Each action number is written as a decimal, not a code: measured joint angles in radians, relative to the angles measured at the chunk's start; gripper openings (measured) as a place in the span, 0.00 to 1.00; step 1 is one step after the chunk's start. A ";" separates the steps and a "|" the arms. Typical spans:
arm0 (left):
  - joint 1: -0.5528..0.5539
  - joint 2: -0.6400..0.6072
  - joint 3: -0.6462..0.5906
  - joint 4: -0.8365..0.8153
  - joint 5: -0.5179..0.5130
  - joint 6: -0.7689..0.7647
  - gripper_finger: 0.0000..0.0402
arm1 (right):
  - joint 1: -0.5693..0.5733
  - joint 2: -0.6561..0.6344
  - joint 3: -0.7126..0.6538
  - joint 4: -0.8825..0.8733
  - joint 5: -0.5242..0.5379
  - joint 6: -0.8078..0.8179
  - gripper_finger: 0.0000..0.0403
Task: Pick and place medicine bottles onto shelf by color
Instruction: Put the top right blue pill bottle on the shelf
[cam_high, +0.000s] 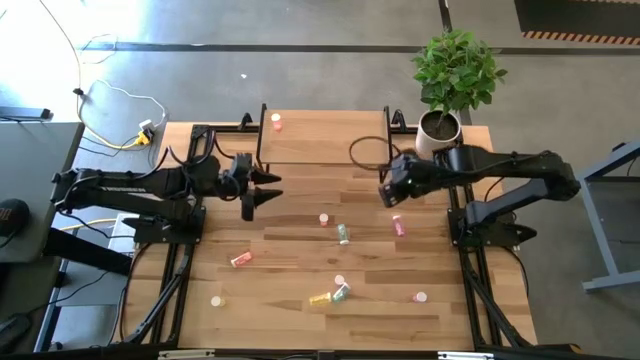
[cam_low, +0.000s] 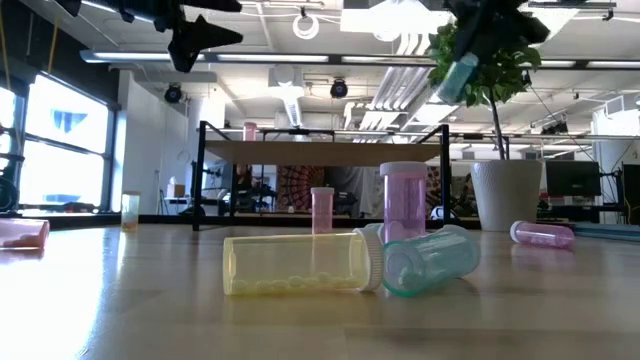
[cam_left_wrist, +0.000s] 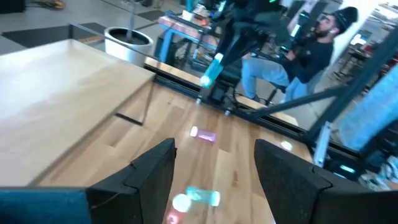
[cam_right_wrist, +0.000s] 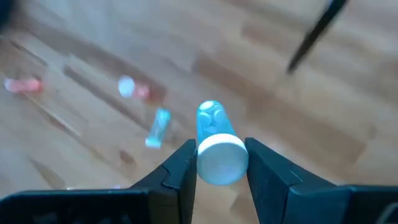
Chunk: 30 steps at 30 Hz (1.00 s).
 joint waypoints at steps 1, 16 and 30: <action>0.012 0.000 0.000 0.000 0.000 0.000 0.52 | -0.011 0.000 0.022 0.000 0.021 -0.038 0.26; 0.095 0.000 0.000 -0.013 0.000 -0.016 0.52 | -0.412 0.170 0.448 -0.049 0.068 -0.675 0.26; 0.095 0.000 0.000 -0.072 0.000 -0.068 0.52 | -0.601 0.508 0.664 -0.237 -0.041 -0.916 0.26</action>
